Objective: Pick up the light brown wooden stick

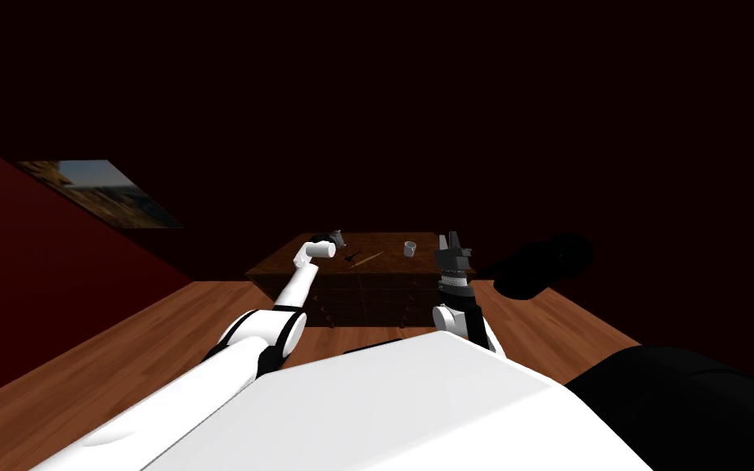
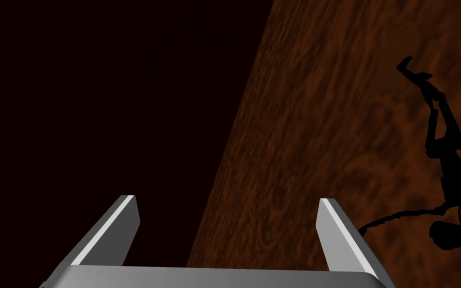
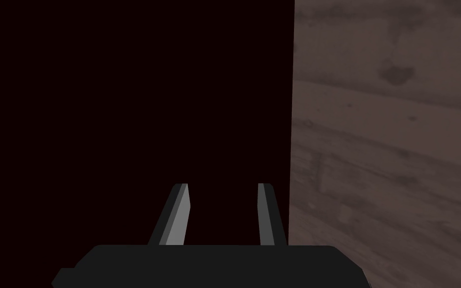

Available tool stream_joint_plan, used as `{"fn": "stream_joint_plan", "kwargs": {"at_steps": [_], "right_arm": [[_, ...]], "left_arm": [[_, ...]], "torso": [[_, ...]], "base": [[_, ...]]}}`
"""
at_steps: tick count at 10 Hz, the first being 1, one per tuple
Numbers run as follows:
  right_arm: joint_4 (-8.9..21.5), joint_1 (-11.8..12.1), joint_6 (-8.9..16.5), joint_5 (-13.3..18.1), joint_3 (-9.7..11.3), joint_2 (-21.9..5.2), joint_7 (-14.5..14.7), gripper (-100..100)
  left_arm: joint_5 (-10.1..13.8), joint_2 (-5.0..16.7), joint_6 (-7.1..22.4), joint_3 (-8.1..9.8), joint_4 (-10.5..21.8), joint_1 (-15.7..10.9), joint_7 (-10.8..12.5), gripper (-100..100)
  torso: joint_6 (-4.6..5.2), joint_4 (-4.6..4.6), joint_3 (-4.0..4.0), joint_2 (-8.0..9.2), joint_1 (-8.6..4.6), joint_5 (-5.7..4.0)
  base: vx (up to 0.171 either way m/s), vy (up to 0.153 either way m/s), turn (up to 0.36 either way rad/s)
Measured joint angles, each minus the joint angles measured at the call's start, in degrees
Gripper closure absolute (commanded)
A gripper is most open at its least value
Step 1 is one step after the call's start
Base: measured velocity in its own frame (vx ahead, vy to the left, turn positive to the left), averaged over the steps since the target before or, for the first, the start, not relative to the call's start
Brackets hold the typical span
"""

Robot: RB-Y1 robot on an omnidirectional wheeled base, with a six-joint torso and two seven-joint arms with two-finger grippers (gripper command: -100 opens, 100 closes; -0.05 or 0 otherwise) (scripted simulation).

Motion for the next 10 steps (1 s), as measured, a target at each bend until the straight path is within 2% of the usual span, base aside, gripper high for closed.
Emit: {"fn": "stream_joint_plan", "kwargs": {"at_steps": [1, 3, 4, 6, 7, 9, 10], "right_arm": [[0.0, 0.0, 0.0, 0.0, 0.0, 0.0, 0.0, 0], [0.0, 0.0, 0.0, 0.0, 0.0, 0.0, 0.0, 0], [0.0, 0.0, 0.0, 0.0, 0.0, 0.0, 0.0, 0], [0.0, 0.0, 0.0, 0.0, 0.0, 0.0, 0.0, 0], [0.0, 0.0, 0.0, 0.0, 0.0, 0.0, 0.0, 0], [0.0, 0.0, 0.0, 0.0, 0.0, 0.0, 0.0, 0], [0.0, 0.0, 0.0, 0.0, 0.0, 0.0, 0.0, 0]], "left_arm": [[0.2, 0.1, 0.6, 0.01, 1.2, -0.7, 0.2, -100], [1.0, -0.1, 3.1, -0.02, 4.7, -4.0, 1.5, -100], [1.1, -0.1, 3.7, -0.04, 5.6, -4.4, 1.7, -100], [1.7, -0.4, 6.1, -0.1, 9.4, -7.6, 3.1, -100], [1.7, -0.5, 6.3, -0.12, 10.9, -8.2, 3.3, -100], [2.3, -0.7, 9.2, -0.2, 13.7, -10.8, 4.8, -100], [2.4, -0.8, 9.6, -0.21, 15.0, -11.4, 5.1, -100]], "torso": [[-0.01, 0.0, 0.0, 0.01, 0.02, 0.01], [0.0, 0.0, -0.01, -0.01, -0.01, 0.0], [-0.01, -0.01, 0.0, 0.01, 0.02, 0.01], [0.0, -0.01, -0.01, -0.01, -0.02, 0.0], [-0.01, -0.01, 0.0, 0.0, 0.01, 0.01], [-0.01, -0.01, -0.01, -0.02, -0.02, 0.0], [-0.02, -0.01, 0.0, 0.0, 0.01, 0.01]], "base": [[0.009, -0.006, -0.047], [0.009, -0.006, -0.012], [0.009, -0.008, -0.047], [0.01, -0.007, -0.015], [0.014, -0.014, -0.045], [0.012, -0.008, -0.02], [0.016, -0.01, -0.041]]}}
